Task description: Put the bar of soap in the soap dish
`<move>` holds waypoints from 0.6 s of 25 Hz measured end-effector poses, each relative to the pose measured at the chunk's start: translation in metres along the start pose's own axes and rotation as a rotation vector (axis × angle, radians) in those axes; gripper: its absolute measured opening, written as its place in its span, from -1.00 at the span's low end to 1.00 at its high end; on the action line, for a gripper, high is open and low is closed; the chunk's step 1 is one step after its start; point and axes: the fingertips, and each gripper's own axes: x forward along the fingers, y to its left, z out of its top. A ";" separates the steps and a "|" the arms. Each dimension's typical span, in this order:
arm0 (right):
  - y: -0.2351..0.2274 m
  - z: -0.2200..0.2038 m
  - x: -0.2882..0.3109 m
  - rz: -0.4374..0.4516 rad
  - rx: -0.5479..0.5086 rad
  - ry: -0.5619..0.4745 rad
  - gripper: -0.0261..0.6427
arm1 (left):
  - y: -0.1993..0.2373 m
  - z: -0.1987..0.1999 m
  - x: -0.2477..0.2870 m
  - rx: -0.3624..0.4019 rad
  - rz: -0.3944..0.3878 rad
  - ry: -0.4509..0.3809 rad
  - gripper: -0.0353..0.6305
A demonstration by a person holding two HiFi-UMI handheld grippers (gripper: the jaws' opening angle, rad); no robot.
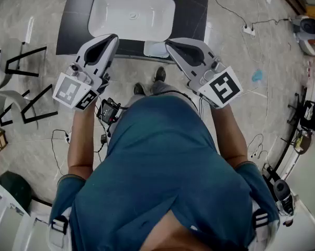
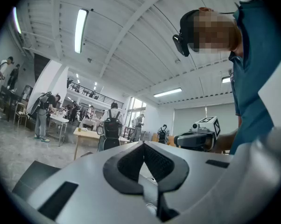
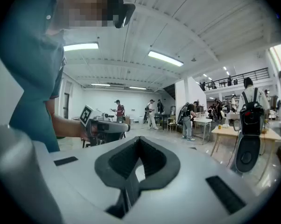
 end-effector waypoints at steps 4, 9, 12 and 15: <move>0.012 0.020 -0.013 -0.035 0.017 -0.021 -0.88 | -0.010 0.008 -0.003 0.013 -0.018 -0.005 -0.88; 0.020 0.028 -0.025 -0.059 0.021 -0.033 -0.88 | -0.020 0.014 -0.006 0.022 -0.034 -0.009 -0.88; 0.025 0.032 -0.029 -0.074 0.020 -0.044 -0.88 | -0.023 0.015 -0.009 0.027 -0.042 -0.010 -0.88; 0.030 0.035 -0.036 -0.082 0.021 -0.047 -0.88 | -0.029 0.017 -0.012 0.029 -0.045 -0.012 -0.88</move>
